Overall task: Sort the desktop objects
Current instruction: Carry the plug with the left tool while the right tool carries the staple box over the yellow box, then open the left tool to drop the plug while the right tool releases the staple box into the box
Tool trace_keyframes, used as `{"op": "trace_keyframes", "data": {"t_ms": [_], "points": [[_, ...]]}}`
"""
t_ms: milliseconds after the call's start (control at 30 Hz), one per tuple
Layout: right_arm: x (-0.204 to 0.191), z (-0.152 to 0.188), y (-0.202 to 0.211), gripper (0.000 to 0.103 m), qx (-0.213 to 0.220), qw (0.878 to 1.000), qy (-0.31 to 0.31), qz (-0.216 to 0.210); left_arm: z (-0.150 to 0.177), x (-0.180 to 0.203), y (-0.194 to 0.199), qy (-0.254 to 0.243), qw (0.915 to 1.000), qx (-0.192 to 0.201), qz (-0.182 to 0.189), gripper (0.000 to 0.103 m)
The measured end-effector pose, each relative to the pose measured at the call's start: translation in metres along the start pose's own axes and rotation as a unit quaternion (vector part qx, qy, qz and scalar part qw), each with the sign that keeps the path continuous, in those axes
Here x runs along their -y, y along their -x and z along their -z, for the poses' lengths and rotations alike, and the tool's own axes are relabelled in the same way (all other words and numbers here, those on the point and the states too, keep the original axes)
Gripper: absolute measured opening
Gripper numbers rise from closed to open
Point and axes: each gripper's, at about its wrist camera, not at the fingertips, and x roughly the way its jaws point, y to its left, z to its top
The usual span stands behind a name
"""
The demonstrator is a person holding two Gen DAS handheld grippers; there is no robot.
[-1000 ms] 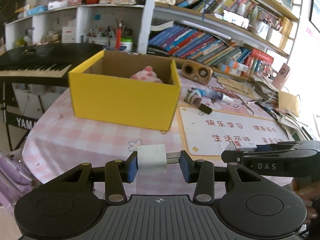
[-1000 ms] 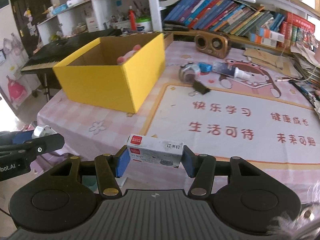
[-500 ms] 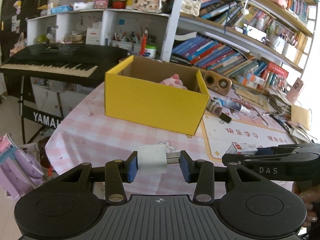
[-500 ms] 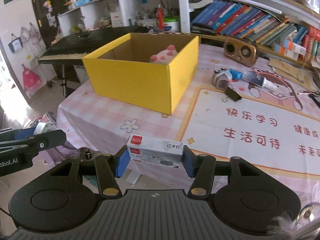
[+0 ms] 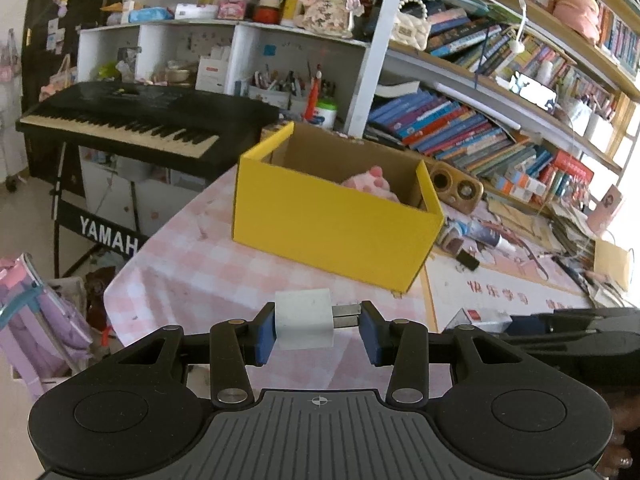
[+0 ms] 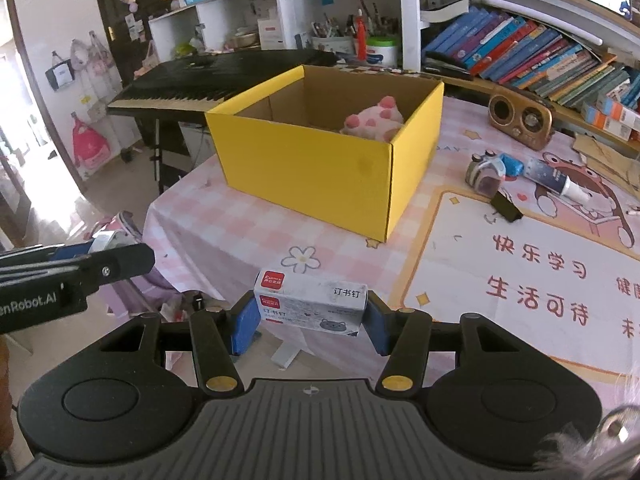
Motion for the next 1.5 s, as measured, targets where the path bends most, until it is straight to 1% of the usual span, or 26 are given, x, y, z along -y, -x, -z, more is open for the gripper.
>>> {"op": "trace_keyframes", "data": {"t_ms": [267,500,767,967,1033,1133,1233,1300,1367,1433,1500], "points": [[0.008,-0.021,-0.008,0.052,0.012,1.000,0.002,-0.015,-0.024,0.009,-0.014,-0.009,0.9998,0.019,-0.004,0.042],[0.025,-0.047,-0.020,0.052,0.021,1.000,-0.001,-0.023,-0.050,0.022,-0.036,-0.011,0.9994,0.034,-0.005,0.042],[0.045,-0.088,-0.036,0.052,0.046,0.998,0.012,-0.039,-0.087,0.033,-0.066,-0.024,0.9979,0.058,-0.015,0.042],[0.060,-0.124,-0.054,0.052,0.067,0.996,0.029,-0.058,-0.117,0.033,-0.097,-0.033,0.9971,0.064,-0.024,0.042],[0.064,-0.135,-0.061,0.052,0.073,0.995,0.042,-0.057,-0.125,0.033,-0.109,-0.036,0.9971,0.062,-0.025,0.042],[0.069,-0.152,-0.076,0.052,0.076,0.992,0.082,-0.055,-0.135,0.032,-0.128,-0.044,0.9976,0.047,-0.025,0.042],[0.071,-0.164,-0.097,0.052,0.054,0.987,0.137,-0.057,-0.139,0.031,-0.151,-0.050,0.9983,0.019,-0.022,0.042],[0.074,-0.171,-0.113,0.052,0.029,0.984,0.161,-0.065,-0.140,0.033,-0.169,-0.061,0.9979,-0.005,-0.021,0.042],[0.075,-0.178,-0.133,0.052,-0.007,0.980,0.183,-0.079,-0.141,0.035,-0.191,-0.071,0.9965,-0.039,-0.021,0.042],[0.073,-0.185,-0.154,0.052,-0.047,0.972,0.212,-0.092,-0.144,0.035,-0.211,-0.066,0.9953,-0.069,-0.016,0.042],[0.070,-0.187,-0.170,0.052,-0.076,0.964,0.235,-0.099,-0.149,0.034,-0.227,-0.059,0.9938,-0.094,-0.008,0.042]]}}
